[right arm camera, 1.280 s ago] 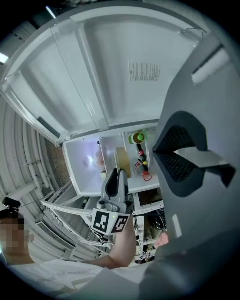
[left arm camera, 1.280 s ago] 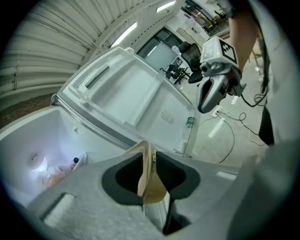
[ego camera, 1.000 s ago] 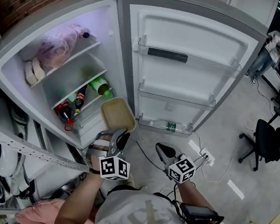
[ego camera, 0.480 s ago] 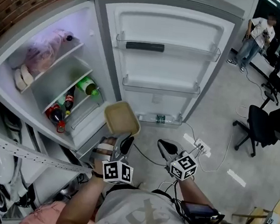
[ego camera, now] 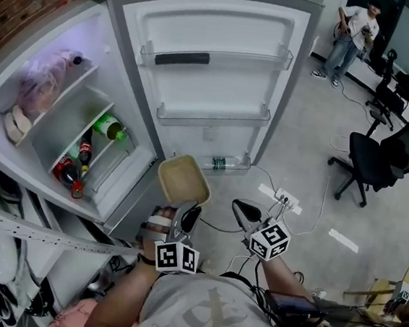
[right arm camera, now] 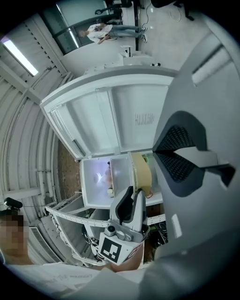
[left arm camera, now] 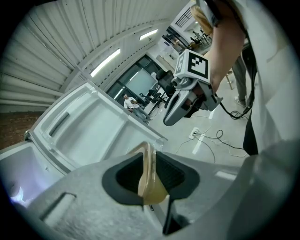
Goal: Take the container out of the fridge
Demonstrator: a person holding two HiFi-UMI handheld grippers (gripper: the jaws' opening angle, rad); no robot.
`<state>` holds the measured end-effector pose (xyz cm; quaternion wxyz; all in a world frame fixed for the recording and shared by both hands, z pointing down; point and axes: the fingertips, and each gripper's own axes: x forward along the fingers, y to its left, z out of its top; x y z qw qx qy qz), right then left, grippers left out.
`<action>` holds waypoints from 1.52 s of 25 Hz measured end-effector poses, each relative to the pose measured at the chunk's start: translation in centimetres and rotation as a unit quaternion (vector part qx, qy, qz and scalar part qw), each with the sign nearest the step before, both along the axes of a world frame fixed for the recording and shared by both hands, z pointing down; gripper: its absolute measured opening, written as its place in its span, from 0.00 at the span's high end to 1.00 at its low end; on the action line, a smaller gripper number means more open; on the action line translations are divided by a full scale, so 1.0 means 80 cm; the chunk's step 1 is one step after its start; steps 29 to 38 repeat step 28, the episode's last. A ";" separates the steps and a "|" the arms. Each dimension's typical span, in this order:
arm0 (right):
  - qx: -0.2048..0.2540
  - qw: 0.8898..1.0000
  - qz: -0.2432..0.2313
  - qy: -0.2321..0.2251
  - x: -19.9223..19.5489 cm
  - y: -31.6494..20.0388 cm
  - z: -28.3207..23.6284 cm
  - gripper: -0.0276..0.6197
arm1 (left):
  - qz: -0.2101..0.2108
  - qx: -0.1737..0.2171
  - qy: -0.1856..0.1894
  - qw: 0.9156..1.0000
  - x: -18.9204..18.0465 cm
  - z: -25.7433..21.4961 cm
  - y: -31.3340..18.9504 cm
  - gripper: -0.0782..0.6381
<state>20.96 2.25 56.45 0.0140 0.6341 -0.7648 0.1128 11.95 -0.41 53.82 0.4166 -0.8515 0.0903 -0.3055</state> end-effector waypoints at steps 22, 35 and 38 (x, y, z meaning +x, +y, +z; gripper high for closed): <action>-0.001 0.998 0.055 0.013 0.009 0.051 0.000 0.95 | 0.066 -0.012 -0.002 0.998 0.008 0.024 0.047 0.78; 0.002 0.999 0.049 0.013 0.004 0.043 -0.002 0.95 | 0.061 -0.007 -0.004 0.998 0.005 0.020 0.039 0.78; 0.002 0.999 0.049 0.013 0.004 0.043 -0.002 0.95 | 0.061 -0.007 -0.004 0.998 0.005 0.020 0.039 0.78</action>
